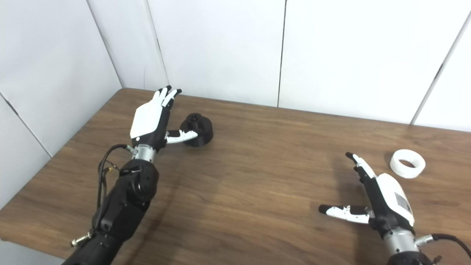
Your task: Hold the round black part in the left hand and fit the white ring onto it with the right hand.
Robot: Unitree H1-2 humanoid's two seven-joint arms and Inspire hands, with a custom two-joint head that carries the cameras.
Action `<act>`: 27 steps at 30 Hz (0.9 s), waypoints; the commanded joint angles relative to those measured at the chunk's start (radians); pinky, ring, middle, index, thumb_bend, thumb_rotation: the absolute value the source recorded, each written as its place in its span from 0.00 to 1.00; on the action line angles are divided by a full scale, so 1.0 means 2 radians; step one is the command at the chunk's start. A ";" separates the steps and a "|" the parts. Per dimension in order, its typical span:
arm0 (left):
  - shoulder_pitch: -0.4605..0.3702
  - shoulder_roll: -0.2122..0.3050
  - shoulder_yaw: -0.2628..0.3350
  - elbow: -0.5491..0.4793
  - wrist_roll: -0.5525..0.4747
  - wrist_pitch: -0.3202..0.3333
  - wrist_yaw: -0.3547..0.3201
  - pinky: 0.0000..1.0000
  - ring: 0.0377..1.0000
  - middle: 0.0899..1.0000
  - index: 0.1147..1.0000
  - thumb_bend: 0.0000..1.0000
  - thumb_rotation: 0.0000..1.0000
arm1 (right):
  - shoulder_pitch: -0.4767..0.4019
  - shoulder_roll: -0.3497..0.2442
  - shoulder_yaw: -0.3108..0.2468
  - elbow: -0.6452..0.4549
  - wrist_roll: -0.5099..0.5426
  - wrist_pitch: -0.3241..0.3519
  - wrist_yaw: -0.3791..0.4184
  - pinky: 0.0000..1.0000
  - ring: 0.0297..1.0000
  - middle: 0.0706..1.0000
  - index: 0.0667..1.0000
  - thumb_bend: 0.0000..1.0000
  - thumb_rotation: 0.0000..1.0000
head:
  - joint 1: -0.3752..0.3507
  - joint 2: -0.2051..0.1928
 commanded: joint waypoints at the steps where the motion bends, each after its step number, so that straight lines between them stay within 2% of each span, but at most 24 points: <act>1: -0.027 0.019 -0.001 -0.002 0.003 0.006 0.001 0.92 1.00 1.00 0.91 0.97 0.48 | -0.012 -0.005 -0.006 -0.011 0.001 -0.017 -0.012 0.80 0.88 0.94 0.93 0.92 0.34 | 0.000 0.000; 5: -0.035 0.030 -0.013 0.010 0.001 0.020 -0.026 0.96 1.00 1.00 0.92 1.00 0.50 | -0.012 -0.005 -0.006 -0.010 0.000 -0.020 -0.014 0.78 0.87 0.94 0.92 0.93 0.34 | -0.003 0.003; 11: -0.046 0.050 -0.040 0.019 0.003 0.046 -0.087 0.98 1.00 1.00 0.91 1.00 0.64 | -0.010 -0.005 -0.006 -0.019 -0.002 -0.013 -0.010 0.79 0.88 0.94 0.93 0.92 0.35 | -0.004 0.005; 16: -0.052 0.059 -0.054 0.024 -0.004 0.053 -0.123 1.00 1.00 1.00 0.86 1.00 0.68 | -0.009 -0.007 -0.007 -0.021 -0.003 -0.013 -0.009 0.80 0.88 0.94 0.93 0.92 0.36 | -0.005 0.006; 22: -0.056 0.063 -0.067 0.035 -0.004 0.057 -0.140 1.00 1.00 1.00 0.83 1.00 0.70 | -0.009 -0.009 -0.008 -0.021 -0.003 -0.017 -0.011 0.78 0.88 0.94 0.93 0.92 0.37 | -0.006 0.009; 27: -0.060 0.061 -0.073 0.054 -0.007 0.056 -0.136 1.00 1.00 1.00 0.84 1.00 0.70 | -0.009 -0.012 -0.011 -0.024 -0.002 -0.017 -0.010 0.79 0.88 0.94 0.92 0.92 0.36 | -0.006 0.010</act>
